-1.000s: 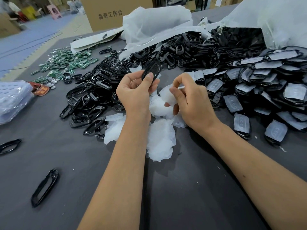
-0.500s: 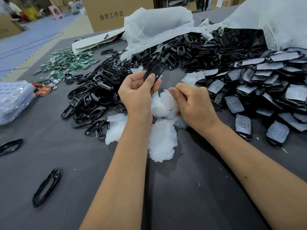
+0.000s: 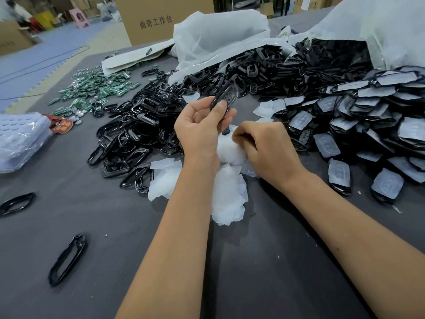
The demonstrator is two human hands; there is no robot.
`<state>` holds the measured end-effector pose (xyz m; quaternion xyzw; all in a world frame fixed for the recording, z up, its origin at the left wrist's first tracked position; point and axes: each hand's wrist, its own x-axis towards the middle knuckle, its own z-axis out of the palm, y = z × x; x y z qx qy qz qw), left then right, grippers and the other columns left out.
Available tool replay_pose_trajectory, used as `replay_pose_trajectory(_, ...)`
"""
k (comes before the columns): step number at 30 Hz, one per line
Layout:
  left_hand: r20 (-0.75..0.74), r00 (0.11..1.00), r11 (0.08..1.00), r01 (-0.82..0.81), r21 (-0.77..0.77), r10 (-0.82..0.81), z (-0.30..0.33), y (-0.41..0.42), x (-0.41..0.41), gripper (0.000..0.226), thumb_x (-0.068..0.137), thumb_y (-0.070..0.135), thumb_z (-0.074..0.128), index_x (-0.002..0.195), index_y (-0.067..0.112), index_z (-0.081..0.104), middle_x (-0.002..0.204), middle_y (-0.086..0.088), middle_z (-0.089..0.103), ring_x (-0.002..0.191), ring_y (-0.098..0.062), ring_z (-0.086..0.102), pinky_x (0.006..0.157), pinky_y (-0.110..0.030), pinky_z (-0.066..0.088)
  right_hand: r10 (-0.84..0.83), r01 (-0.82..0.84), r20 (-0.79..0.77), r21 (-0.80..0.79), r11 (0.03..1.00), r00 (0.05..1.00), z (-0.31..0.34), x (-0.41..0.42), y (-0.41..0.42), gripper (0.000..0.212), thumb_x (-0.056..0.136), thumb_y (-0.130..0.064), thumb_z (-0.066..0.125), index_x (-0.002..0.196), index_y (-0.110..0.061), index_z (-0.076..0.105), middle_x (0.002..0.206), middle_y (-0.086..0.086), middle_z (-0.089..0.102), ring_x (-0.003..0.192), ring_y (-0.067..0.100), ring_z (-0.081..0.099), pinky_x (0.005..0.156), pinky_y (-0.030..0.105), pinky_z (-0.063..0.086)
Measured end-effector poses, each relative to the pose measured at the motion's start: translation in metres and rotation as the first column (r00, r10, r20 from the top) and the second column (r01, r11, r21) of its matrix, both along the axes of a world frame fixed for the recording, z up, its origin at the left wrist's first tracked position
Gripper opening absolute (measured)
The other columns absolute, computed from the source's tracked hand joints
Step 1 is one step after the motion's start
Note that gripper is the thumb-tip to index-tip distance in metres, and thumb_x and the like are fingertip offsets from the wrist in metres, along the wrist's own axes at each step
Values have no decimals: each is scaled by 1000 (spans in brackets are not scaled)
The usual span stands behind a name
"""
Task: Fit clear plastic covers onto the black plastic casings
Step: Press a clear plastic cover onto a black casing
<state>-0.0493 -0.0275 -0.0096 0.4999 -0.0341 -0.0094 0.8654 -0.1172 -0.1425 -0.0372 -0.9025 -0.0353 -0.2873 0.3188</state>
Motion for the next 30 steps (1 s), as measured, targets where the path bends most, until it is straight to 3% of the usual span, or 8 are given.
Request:
replay_pose_trajectory(4, -71, 997, 999, 33, -14, -34, -6, -8, -4, 18, 86, -11, 73, 92, 4, 65, 75, -10, 67, 64, -25, 73, 62, -27, 59, 6, -5, -18, 85, 996, 1000, 1, 0, 3, 10, 107, -16, 51, 102, -13, 59, 72, -6, 67, 60, 11, 64, 66, 42, 53)
replay_pose_trajectory(8, -65, 998, 973, -8, 232, 24, -16, -11, -4, 20, 84, -4, 79, 85, 12, 67, 56, 11, 63, 50, -6, 61, 47, -21, 50, 57, -56, -2, 143, 988, 998, -1, 0, 0, 15, 113, -28, 41, 106, -17, 50, 70, -6, 70, 59, 8, 65, 59, 41, 52)
replay_pose_trajectory(11, -36, 999, 947, -27, 320, 41, -20, -12, -1, 20, 83, 0, 81, 84, 16, 68, 54, 14, 59, 55, -6, 59, 57, -25, 52, 36, -44, 59, 135, 990, 998, -3, 0, 1, 15, 112, -25, 43, 102, -16, 50, 65, -11, 57, 57, 11, 56, 51, 27, 42)
replay_pose_trajectory(14, -27, 997, 933, -60, 354, 75, -22, -12, 0, 20, 82, 2, 82, 84, 17, 68, 57, 13, 61, 57, -6, 58, 62, -26, 51, 22, -37, 126, 112, 993, 992, -1, 1, 3, 11, 108, -14, 50, 99, -10, 54, 81, -10, 52, 71, -1, 49, 64, 14, 38)
replay_pose_trajectory(18, -14, 998, 936, -50, 348, 59, -22, -12, 0, 21, 82, 1, 82, 83, 17, 68, 54, 15, 60, 55, -3, 57, 62, -25, 50, -51, 37, 159, 91, 995, 986, 1, 3, 4, 6, 103, -6, 57, 99, -4, 62, 104, 3, 50, 82, 4, 45, 76, 11, 39)
replay_pose_trajectory(21, 29, 996, 948, -89, 304, 85, -19, -11, -2, 19, 84, -2, 80, 87, 11, 68, 58, 12, 64, 57, -4, 64, 63, -25, 52, -40, 25, 155, 94, 995, 987, 1, 1, 2, 11, 104, -9, 57, 96, -3, 61, 90, 2, 60, 77, 15, 52, 70, 24, 43)
replay_pose_trajectory(26, 31, 995, 992, -95, 88, 93, -9, -6, -3, 18, 86, -13, 73, 93, 0, 62, 66, -3, 64, 61, -26, 73, 68, -32, 61, 5, -17, 74, 156, 988, 997, -1, 2, 1, 10, 104, -8, 56, 95, -6, 59, 70, -9, 57, 63, 10, 54, 58, 29, 41)
replay_pose_trajectory(30, 26, 996, 988, -85, 132, 82, -9, -8, -5, 17, 87, -11, 73, 94, 1, 63, 69, -6, 64, 60, -18, 70, 64, -27, 58, 48, -66, 83, 232, 970, 995, 1, 0, 1, 13, 95, 3, 61, 101, -9, 62, 80, -16, 65, 69, 1, 63, 66, 18, 48)
